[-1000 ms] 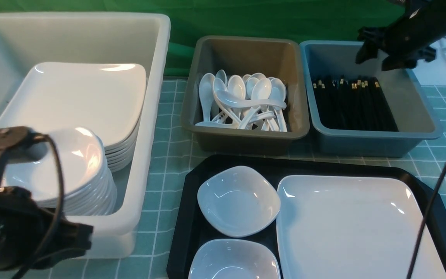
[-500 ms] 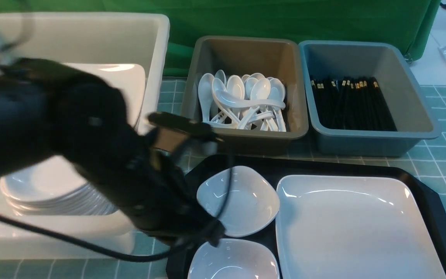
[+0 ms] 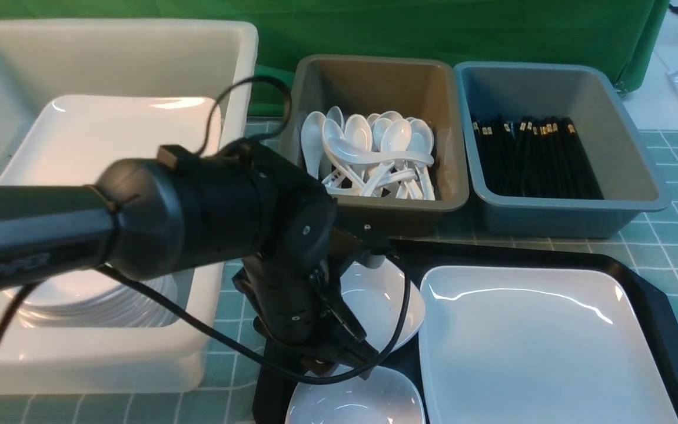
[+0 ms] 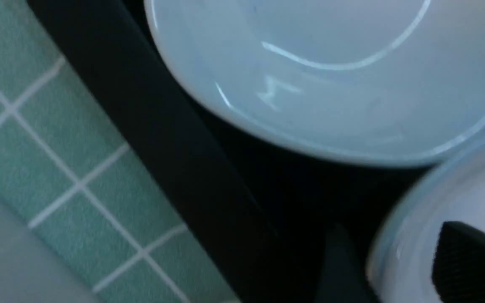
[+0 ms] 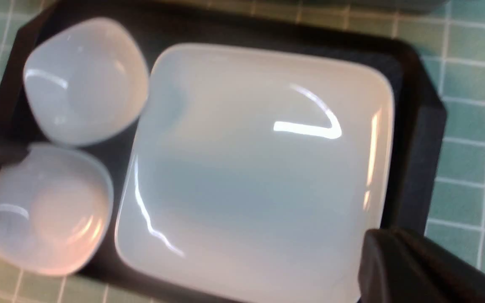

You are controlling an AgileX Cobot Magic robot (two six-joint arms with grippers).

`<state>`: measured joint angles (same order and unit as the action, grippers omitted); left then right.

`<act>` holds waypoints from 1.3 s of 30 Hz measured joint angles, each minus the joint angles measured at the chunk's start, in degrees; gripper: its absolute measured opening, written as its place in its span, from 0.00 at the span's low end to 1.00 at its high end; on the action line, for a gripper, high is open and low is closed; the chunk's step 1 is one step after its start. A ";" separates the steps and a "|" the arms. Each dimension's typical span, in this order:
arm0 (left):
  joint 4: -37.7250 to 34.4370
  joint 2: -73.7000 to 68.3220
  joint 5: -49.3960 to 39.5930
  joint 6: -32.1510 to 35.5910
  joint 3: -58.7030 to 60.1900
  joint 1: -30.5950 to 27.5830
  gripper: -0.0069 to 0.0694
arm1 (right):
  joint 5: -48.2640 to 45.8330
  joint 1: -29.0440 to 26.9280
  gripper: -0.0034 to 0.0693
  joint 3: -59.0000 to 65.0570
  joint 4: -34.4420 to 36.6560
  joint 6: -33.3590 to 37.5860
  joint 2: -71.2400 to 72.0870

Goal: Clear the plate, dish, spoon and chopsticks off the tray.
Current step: Use the left arm to grab a small plate from the dinner plate, then use the left arm to put the small plate into the large storage box on the left

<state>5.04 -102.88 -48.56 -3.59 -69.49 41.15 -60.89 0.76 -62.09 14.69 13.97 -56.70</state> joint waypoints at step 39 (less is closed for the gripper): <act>-8.07 17.15 -7.16 -5.59 -0.44 -0.01 0.12 | 0.09 0.00 0.10 3.08 0.87 3.72 5.40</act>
<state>-3.03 -85.73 -55.72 -9.18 -69.93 41.14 -60.80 0.76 -59.01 15.56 17.69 -51.30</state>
